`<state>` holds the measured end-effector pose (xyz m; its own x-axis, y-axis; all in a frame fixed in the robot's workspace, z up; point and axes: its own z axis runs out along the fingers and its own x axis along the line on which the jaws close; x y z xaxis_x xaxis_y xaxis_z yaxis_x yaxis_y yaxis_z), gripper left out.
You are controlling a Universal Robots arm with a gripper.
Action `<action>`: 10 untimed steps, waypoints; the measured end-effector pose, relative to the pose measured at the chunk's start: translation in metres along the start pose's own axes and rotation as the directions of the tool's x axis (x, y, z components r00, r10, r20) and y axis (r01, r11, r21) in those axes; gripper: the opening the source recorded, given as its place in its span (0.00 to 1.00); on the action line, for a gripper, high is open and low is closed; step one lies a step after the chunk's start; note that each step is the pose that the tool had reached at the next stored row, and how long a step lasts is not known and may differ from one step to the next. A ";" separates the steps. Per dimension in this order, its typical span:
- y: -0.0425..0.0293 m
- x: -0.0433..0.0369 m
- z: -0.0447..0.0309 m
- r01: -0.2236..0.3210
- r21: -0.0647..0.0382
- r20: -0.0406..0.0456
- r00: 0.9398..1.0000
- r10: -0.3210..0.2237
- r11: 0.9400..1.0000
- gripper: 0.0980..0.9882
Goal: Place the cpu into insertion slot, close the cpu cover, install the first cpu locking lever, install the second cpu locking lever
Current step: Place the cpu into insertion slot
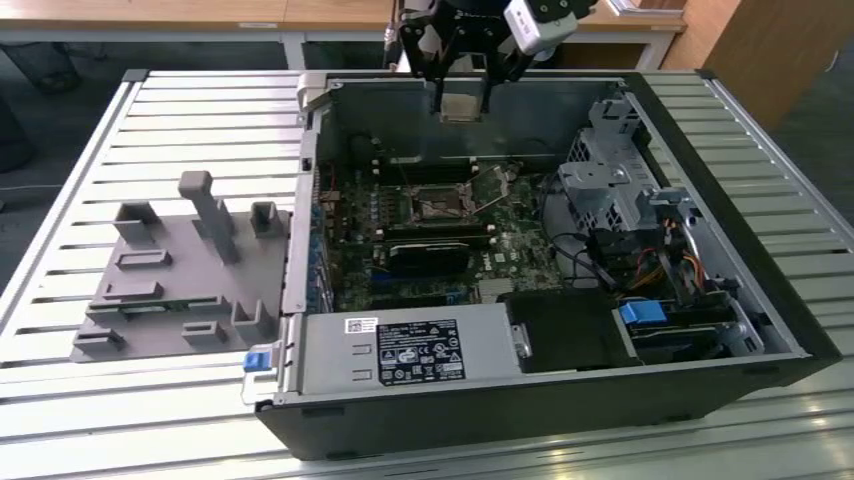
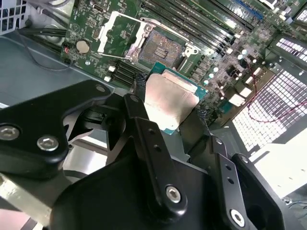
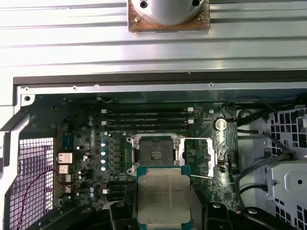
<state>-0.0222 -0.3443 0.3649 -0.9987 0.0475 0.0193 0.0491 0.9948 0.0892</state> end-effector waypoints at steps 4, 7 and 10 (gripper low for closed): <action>0.0000 0.0000 0.0002 -0.040 -0.001 0.004 0.999 0.040 0.999 0.49; -0.0001 0.0000 0.0004 -0.082 -0.002 0.007 0.997 0.082 0.997 0.49; -0.0001 0.0000 0.0007 -0.125 -0.003 0.011 0.992 0.125 0.992 0.49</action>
<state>-0.0223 -0.3443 0.3641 -0.9848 0.1724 0.0193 0.1735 0.9808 0.0887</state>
